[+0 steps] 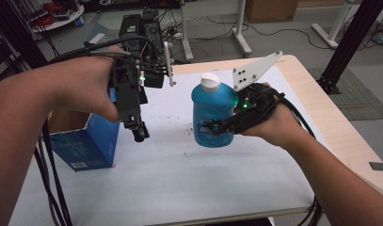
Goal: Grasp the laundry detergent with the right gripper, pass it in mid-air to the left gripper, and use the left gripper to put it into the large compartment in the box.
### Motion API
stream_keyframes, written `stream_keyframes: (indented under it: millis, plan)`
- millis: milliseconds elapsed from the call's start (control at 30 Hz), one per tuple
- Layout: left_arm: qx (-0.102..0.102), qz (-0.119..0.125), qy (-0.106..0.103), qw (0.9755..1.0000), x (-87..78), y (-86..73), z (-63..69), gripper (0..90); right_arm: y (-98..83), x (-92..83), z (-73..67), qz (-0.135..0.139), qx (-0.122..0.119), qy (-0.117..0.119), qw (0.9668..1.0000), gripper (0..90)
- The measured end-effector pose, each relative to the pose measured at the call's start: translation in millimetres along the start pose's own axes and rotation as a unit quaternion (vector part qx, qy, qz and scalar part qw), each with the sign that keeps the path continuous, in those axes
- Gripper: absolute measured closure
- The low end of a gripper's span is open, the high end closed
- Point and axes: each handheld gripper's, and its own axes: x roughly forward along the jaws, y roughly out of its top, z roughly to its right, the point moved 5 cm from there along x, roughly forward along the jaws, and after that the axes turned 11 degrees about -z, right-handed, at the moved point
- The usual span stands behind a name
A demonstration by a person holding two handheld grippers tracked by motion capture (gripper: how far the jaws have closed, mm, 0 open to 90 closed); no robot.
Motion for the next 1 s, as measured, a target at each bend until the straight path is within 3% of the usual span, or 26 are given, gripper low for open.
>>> stream_keyframes:
  millis: [200,467,833,1000]
  plan:
    - [0.01,0.004,-0.001,0.9999,-6.9,3.3,9.6,1.7,12.0,17.4,-18.8,-0.009,-0.021,0.026,0.9994,46.2]
    - [0.023,0.011,-0.005,0.9997,-11.2,10.5,17.5,1.7,23.5,36.9,-33.3,0.005,-0.03,0.054,0.9981,46.3]
    - [0.023,-0.001,-0.021,0.9995,-10.5,18.5,22.5,1.7,38.2,57.2,-42.7,0.009,-0.039,0.075,0.9964,46.3]
    - [0.03,-0.004,-0.018,0.9994,-8.9,23.2,24.5,1.7,45.4,62.1,-44.5,0.008,-0.042,0.079,0.996,46.4]
